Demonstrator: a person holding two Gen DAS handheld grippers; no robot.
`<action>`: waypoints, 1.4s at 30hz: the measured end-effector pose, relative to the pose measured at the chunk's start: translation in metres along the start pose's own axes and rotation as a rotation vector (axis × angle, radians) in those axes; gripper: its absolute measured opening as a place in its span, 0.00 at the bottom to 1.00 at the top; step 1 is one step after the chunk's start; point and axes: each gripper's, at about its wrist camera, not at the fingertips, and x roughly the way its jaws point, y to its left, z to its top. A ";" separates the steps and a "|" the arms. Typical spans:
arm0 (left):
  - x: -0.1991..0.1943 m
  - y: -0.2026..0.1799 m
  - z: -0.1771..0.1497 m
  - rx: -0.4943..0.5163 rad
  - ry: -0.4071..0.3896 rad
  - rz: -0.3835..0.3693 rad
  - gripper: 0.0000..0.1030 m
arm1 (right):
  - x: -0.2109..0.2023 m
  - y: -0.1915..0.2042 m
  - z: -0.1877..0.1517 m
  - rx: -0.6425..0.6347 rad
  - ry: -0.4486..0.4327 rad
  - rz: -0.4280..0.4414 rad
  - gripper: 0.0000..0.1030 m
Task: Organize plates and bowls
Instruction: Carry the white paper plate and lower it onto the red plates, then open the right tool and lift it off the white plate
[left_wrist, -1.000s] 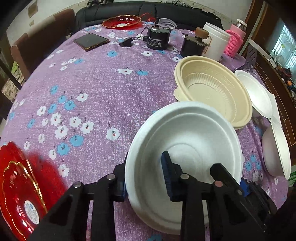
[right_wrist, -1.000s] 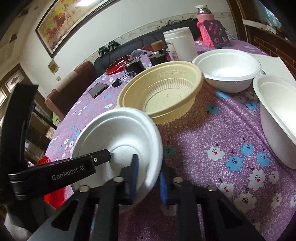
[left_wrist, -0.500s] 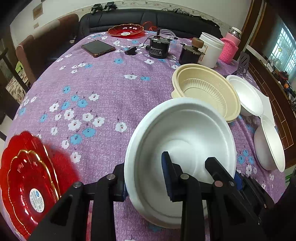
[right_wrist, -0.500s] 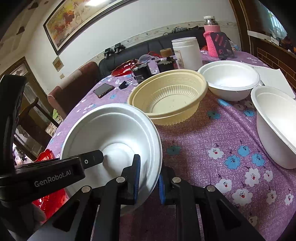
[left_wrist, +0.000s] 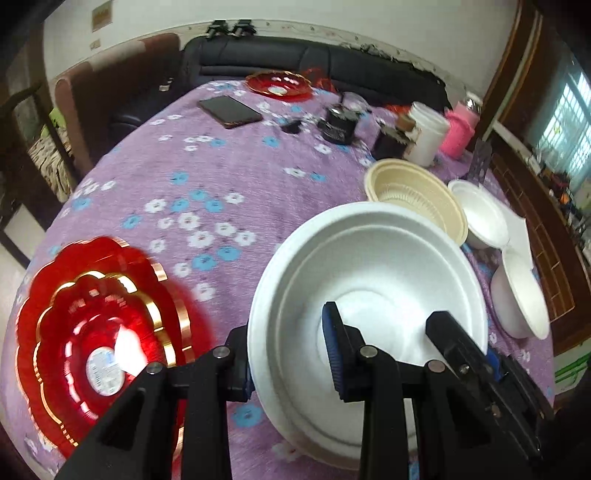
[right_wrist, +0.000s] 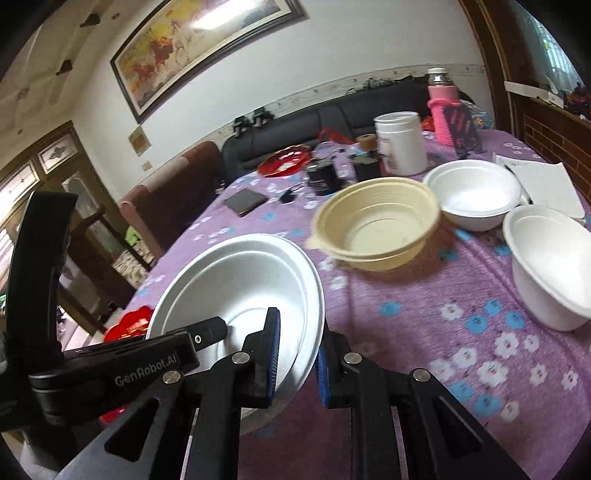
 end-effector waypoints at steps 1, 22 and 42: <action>-0.005 0.006 -0.001 -0.012 -0.008 -0.004 0.29 | 0.000 0.008 -0.001 -0.014 0.008 0.009 0.18; -0.039 0.172 -0.043 -0.291 -0.042 0.050 0.29 | 0.067 0.153 -0.051 -0.255 0.216 0.070 0.19; -0.026 0.200 -0.047 -0.315 -0.031 0.087 0.42 | 0.096 0.175 -0.066 -0.300 0.281 0.025 0.19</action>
